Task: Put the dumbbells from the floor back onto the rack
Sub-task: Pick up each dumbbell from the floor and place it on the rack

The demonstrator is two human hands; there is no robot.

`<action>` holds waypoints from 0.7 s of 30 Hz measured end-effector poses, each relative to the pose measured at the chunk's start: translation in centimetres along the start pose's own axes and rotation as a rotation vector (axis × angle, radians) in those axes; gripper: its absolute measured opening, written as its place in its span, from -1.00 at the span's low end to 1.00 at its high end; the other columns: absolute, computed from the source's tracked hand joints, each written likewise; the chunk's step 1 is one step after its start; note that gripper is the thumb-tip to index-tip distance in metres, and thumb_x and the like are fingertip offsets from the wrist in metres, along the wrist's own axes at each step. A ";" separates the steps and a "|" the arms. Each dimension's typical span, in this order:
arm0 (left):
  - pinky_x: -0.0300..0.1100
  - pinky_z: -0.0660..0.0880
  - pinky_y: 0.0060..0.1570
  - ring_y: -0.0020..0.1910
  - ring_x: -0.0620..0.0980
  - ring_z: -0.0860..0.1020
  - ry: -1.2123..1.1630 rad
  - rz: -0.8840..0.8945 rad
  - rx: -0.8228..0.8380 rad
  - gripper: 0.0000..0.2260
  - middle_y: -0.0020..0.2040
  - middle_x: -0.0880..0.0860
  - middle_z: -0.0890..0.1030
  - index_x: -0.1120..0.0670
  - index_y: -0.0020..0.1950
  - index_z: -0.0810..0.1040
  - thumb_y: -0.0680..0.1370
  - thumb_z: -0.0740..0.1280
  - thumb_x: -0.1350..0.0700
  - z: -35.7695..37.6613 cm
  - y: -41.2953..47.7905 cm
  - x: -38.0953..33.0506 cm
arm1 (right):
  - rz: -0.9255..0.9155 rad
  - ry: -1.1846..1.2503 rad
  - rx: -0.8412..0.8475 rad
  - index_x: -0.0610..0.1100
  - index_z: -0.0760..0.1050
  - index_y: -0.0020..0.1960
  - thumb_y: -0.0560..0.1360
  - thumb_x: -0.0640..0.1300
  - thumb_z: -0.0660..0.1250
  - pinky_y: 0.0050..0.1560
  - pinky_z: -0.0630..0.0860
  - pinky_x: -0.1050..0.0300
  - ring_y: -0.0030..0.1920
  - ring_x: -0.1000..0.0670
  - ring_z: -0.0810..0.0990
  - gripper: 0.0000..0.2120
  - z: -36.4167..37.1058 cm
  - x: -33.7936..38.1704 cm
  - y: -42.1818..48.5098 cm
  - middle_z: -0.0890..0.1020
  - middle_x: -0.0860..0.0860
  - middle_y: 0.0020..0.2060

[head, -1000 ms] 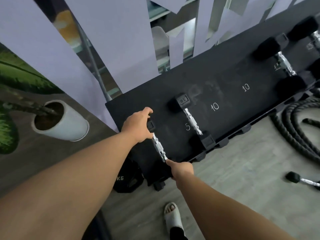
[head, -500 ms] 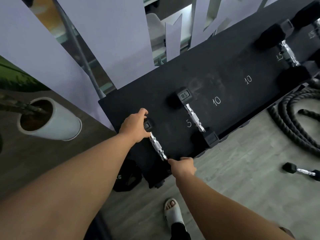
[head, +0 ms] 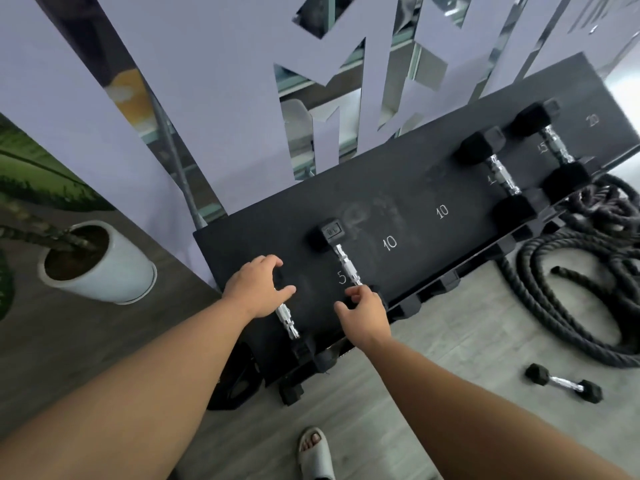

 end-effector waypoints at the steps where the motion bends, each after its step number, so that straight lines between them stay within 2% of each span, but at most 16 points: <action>1: -0.01 0.52 0.08 0.24 0.01 0.52 0.001 0.001 -0.014 -0.45 0.33 -0.09 0.50 -0.10 0.39 0.43 0.47 0.39 -0.28 -0.6 -0.6 -1.0 | -0.002 0.008 -0.007 -0.03 0.50 0.31 0.52 0.01 0.39 0.28 0.52 -0.07 0.23 -0.08 0.55 -0.62 -1.1 -0.1 -0.2 0.51 -0.02 0.25; 7: 0.04 0.53 0.14 0.27 0.03 0.52 -0.016 0.005 -0.089 -0.45 0.35 -0.08 0.51 -0.08 0.39 0.45 0.47 0.38 -0.28 -4.4 -4.2 -7.9 | -0.056 0.019 -0.025 -0.01 0.49 0.32 0.50 0.02 0.39 0.05 0.51 0.09 0.09 -0.03 0.58 -0.60 -8.0 -1.2 -2.4 0.53 0.01 0.19; 14: 0.07 0.51 0.19 0.29 0.07 0.51 0.017 0.067 -0.171 -0.47 0.33 -0.04 0.52 -0.04 0.38 0.46 0.49 0.40 -0.25 -6.0 -5.3 -15.1 | -0.123 -0.026 -0.022 0.01 0.46 0.36 0.50 0.07 0.38 0.20 0.53 0.00 0.26 -0.09 0.54 -0.55 -13.9 -3.2 -2.6 0.51 -0.01 0.28; 21: 0.11 0.51 0.19 0.26 0.10 0.52 0.048 0.150 -0.152 -0.47 0.29 0.02 0.53 -0.01 0.35 0.48 0.47 0.43 -0.23 -4.3 -0.5 -18.3 | -0.155 -0.100 -0.025 0.01 0.45 0.37 0.49 0.10 0.36 0.29 0.48 -0.06 0.32 -0.15 0.50 -0.52 -14.1 -2.6 1.6 0.49 -0.05 0.30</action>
Point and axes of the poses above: each hand's wrist, its own y-axis towards the middle knuckle, its own z-axis out of the palm, x = y × z, the point moved 1 cm from there along y, towards the middle knuckle
